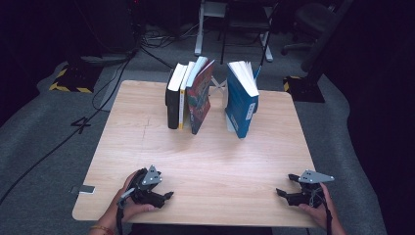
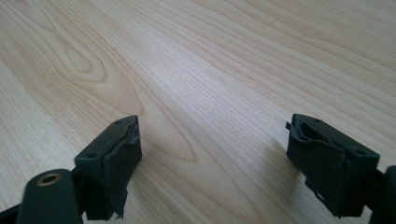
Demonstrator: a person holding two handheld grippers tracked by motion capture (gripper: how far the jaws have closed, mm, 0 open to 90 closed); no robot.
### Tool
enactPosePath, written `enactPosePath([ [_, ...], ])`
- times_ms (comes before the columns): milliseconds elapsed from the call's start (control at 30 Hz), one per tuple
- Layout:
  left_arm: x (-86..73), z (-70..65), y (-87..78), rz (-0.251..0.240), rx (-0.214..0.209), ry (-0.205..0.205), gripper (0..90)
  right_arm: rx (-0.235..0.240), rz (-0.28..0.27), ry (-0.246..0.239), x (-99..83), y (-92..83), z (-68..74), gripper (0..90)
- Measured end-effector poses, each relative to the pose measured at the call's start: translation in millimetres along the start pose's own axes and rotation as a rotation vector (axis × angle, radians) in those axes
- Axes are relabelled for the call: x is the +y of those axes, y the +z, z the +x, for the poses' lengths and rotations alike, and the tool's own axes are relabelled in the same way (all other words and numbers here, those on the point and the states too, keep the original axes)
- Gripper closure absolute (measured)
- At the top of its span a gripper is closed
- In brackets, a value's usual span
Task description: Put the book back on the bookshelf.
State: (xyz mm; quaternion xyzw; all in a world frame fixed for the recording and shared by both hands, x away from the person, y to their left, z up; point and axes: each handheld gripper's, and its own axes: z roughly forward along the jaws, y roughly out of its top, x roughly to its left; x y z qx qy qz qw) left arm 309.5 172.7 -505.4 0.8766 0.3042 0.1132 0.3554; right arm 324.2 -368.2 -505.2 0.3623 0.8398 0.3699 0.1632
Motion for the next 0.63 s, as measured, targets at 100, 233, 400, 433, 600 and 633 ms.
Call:
enactPosePath([
  [100,0.0,0.1,0.0,0.000,0.000,0.001,14.9,0.000,0.000,0.000,0.0,0.0,0.0,18.0],
  [233,0.2,0.5,0.1,0.000,-0.001,0.003,14.9,0.000,0.000,-0.001,0.0,0.0,0.0,18.0],
  [400,1.7,1.1,1.7,0.000,-0.001,0.001,14.3,0.000,0.000,0.000,0.0,0.0,0.0,18.0],
  [433,1.9,1.4,1.9,0.000,0.001,0.003,14.1,0.000,0.000,-0.001,0.0,0.0,0.1,18.0],
  [600,2.1,1.6,1.9,0.000,0.003,0.004,14.2,-0.004,-0.001,0.000,0.0,0.0,0.3,17.1],
  [633,2.1,1.6,1.9,0.000,0.003,0.004,14.1,-0.009,0.003,0.001,0.1,0.2,0.1,15.8],
])
